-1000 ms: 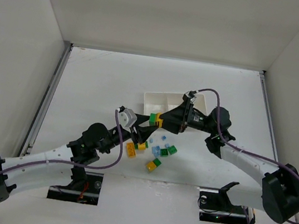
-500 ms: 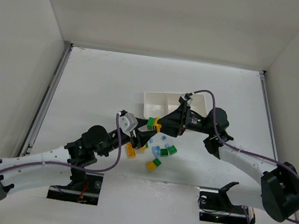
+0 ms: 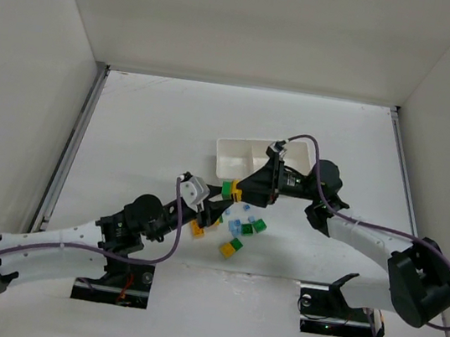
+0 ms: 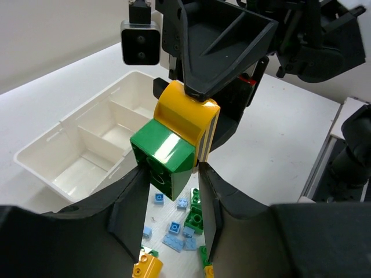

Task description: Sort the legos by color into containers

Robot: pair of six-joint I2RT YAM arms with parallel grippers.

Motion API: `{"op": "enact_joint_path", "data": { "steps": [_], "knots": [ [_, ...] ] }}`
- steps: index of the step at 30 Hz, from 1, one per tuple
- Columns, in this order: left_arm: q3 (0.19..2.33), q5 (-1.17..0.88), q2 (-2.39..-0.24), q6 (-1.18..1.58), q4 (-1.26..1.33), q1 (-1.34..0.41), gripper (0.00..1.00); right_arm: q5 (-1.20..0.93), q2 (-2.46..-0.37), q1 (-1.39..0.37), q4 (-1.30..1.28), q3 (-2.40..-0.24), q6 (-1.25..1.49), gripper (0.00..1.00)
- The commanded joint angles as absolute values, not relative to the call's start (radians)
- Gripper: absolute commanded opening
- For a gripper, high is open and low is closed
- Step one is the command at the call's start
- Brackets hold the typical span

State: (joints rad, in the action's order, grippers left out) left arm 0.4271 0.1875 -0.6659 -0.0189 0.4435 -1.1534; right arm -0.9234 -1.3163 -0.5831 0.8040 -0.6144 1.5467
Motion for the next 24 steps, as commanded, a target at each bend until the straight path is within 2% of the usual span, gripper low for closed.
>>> {"op": "enact_joint_path", "data": {
  "steps": [1,6,7,14,24],
  "knots": [
    [0.474,0.083,-0.620,-0.012,0.609,-1.211,0.36,-0.891,-1.332,-0.558,0.795,-0.634,1.493,0.42],
    [0.463,0.175,-0.624,-0.055,0.597,-1.217,0.57,-0.920,-1.316,-0.556,0.796,-0.631,1.493,0.42],
    [0.460,0.187,-0.620,-0.066,0.601,-1.217,0.59,-0.922,-1.313,-0.559,0.796,-0.626,1.490,0.42],
    [0.468,0.189,-0.614,-0.127,0.588,-1.222,0.67,-0.939,-1.270,-0.561,0.807,-0.609,1.477,0.41],
    [0.479,0.161,-0.612,-0.175,0.587,-1.223,0.71,-0.989,-1.189,-0.637,0.811,-0.597,1.474,0.40]
  ]
}}
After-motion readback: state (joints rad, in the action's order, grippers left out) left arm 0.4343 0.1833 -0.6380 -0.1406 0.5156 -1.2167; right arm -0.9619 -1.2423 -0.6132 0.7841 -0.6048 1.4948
